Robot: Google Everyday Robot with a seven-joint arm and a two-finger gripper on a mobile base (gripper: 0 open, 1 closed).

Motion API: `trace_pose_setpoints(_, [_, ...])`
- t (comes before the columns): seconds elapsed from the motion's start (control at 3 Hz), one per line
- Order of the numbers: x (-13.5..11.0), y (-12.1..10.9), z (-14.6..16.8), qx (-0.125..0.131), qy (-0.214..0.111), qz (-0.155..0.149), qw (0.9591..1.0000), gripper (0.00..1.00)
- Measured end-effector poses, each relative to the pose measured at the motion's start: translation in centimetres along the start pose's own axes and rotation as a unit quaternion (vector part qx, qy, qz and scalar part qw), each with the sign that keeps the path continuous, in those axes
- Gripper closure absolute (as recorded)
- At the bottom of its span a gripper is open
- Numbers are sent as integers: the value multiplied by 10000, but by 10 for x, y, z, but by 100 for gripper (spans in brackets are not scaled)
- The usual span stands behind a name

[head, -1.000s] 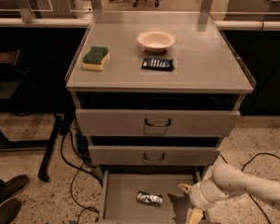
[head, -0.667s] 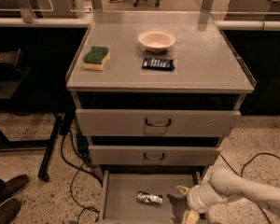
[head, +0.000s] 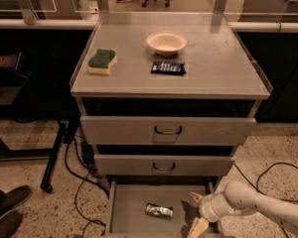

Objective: Pick redbull can from bottom drawer and place on counter

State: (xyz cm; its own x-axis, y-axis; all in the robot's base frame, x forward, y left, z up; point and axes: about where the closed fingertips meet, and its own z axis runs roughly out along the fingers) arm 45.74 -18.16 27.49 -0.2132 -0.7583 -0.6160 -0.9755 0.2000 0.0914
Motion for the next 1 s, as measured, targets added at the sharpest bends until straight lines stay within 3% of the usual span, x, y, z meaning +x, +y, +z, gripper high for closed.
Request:
trace_pose_setpoints(0.67, [-2, -1, 8, 63, -181, -114, 9998, 0])
trace_pose_setpoints(1.0, [1, -25, 49, 223, -431, -311, 9983, 0])
